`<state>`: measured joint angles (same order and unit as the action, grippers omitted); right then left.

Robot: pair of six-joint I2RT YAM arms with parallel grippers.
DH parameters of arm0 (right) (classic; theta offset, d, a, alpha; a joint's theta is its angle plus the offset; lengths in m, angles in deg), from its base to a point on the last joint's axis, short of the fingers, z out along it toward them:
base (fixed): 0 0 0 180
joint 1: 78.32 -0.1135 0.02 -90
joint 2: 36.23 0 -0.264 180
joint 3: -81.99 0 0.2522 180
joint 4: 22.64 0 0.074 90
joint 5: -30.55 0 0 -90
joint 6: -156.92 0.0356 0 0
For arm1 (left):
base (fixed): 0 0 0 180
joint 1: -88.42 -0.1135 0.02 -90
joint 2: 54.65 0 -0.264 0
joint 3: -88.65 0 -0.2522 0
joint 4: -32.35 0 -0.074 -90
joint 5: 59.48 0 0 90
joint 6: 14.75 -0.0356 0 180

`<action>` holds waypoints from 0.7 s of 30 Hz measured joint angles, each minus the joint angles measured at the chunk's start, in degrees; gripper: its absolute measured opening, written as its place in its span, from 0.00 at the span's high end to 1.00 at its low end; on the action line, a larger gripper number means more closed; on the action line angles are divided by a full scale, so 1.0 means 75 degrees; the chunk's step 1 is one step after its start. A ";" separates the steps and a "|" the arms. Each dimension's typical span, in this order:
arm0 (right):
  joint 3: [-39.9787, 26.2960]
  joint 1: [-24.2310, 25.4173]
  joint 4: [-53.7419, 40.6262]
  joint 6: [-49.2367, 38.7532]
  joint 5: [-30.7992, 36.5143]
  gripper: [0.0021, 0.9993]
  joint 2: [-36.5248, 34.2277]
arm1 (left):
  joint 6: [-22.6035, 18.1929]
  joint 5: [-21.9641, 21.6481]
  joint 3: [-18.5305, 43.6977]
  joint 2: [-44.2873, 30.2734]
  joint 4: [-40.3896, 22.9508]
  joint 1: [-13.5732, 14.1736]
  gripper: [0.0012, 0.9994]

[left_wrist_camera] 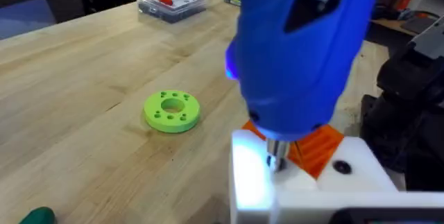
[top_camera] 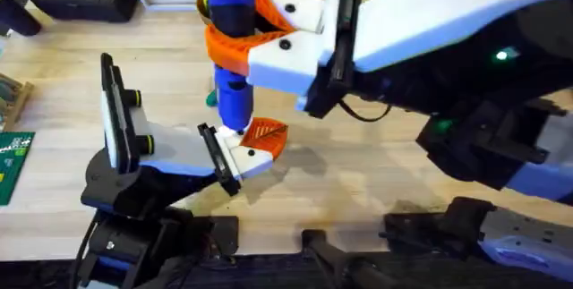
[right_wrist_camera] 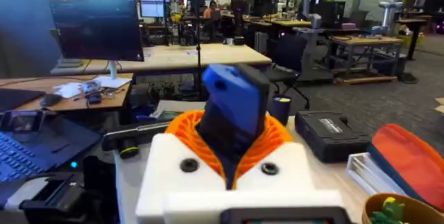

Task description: Pick up the gripper from the table and insert it into the empty holder that is missing its gripper. Then pick up a screw, insert it into the mounting hole, and use the screwdriver to tighten it. Finally, clean up the table by picking up the vegetable and placing it into the bucket.

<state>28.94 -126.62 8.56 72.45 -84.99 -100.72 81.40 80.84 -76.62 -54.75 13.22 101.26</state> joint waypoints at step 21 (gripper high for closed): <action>0.0000 -0.0010 0.0355 -0.0001 -0.0005 0.98 -0.0050 | 0.0000 0.0000 0.0000 0.0000 0.0000 0.0000 1.00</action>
<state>28.94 -126.69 11.22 72.44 -85.03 -101.10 81.40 80.84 -76.62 -54.75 13.22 101.26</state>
